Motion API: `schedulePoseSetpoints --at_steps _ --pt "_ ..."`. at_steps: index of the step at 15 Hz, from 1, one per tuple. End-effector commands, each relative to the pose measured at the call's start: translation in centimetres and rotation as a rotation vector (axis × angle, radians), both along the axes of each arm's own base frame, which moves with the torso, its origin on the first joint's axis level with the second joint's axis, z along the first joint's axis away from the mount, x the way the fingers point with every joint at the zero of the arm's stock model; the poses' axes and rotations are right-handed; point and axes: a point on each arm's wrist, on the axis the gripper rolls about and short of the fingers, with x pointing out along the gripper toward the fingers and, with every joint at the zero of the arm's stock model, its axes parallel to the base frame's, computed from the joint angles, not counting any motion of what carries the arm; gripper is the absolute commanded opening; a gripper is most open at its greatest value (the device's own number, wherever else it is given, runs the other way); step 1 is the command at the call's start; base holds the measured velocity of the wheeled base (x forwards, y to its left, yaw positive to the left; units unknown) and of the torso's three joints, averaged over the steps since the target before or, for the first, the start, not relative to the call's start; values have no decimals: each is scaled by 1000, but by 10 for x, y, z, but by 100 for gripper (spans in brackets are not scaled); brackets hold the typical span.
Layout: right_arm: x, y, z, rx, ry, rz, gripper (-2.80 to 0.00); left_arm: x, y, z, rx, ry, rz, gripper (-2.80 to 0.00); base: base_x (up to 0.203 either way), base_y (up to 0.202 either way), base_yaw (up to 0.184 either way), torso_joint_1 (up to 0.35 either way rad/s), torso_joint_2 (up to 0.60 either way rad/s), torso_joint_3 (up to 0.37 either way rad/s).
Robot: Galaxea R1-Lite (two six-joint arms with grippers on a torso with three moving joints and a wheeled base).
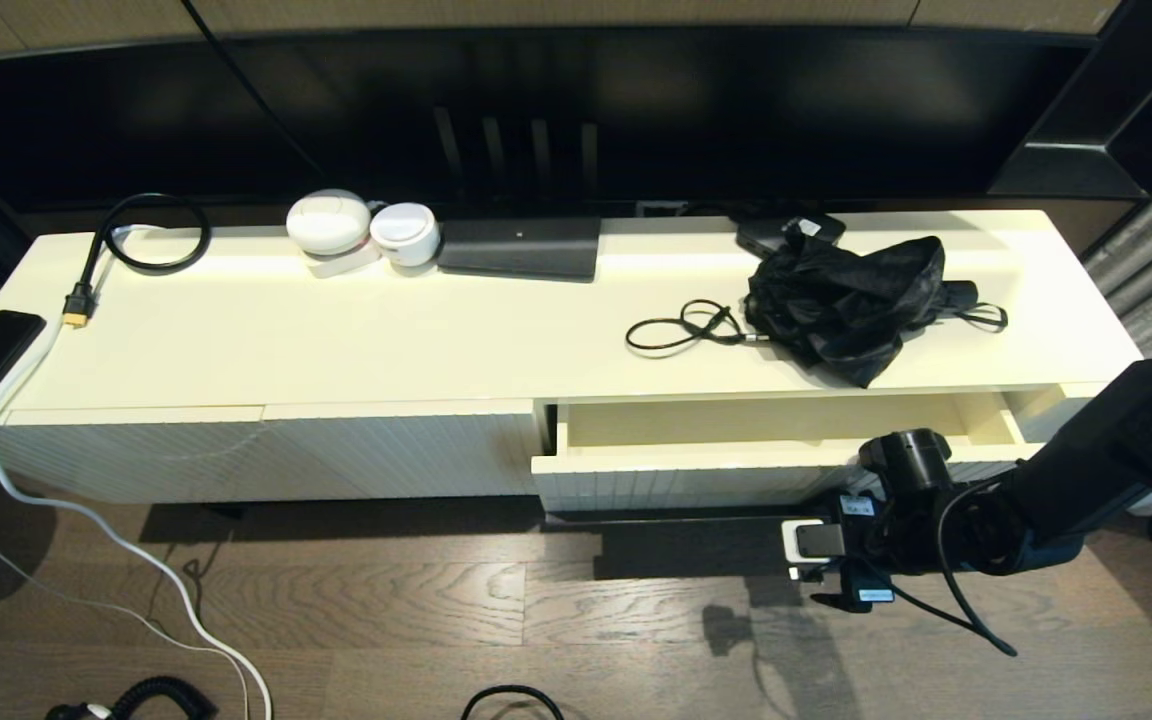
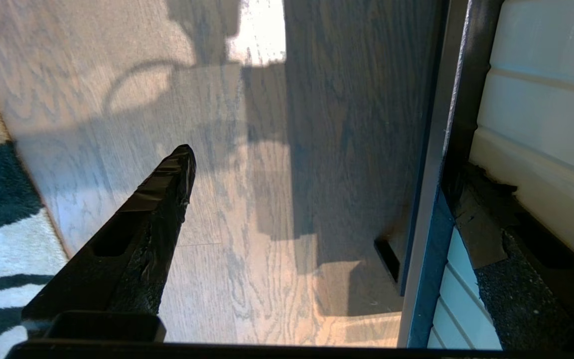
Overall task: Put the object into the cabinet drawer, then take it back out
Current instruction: Open the drawer
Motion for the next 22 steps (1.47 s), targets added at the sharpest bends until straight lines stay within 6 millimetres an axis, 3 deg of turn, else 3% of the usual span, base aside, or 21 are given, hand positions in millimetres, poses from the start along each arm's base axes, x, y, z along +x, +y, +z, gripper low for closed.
schedulePoseSetpoints --at_steps 1,5,9,12,15,17,18,20,22 --pt "-3 0 0 -3 -4 6 0 0 0 0 1 0 0 -280 0 0 0 0 0 0" --pt "-25 -4 7 0 10 8 0 0 0 0 1 0 0 -280 0 0 0 0 0 0" --pt "-48 -7 50 15 -79 11 0 0 0 0 1 0 -1 -280 0 0 0 0 0 0" --pt "-85 -11 99 33 -129 21 0 0 0 0 1 2 -1 -280 0 0 0 0 0 0" --pt "-104 -13 105 36 -75 32 0 0 0 0 1 0 0 -280 0 0 0 0 0 0" --pt "-123 -15 121 42 -87 38 0 0 0 0 1 0 0 -280 0 0 0 0 0 0" --pt "-141 -17 140 48 -124 41 -280 0 0 0 1 0 0 -280 0 0 0 0 0 0" --pt "-173 -21 165 54 -144 45 -280 0 0 0 1 0 0 -280 0 0 0 0 0 0" --pt "-183 -22 168 52 -114 47 -280 0 0 0 1 0 0 -280 0 0 0 0 0 0"
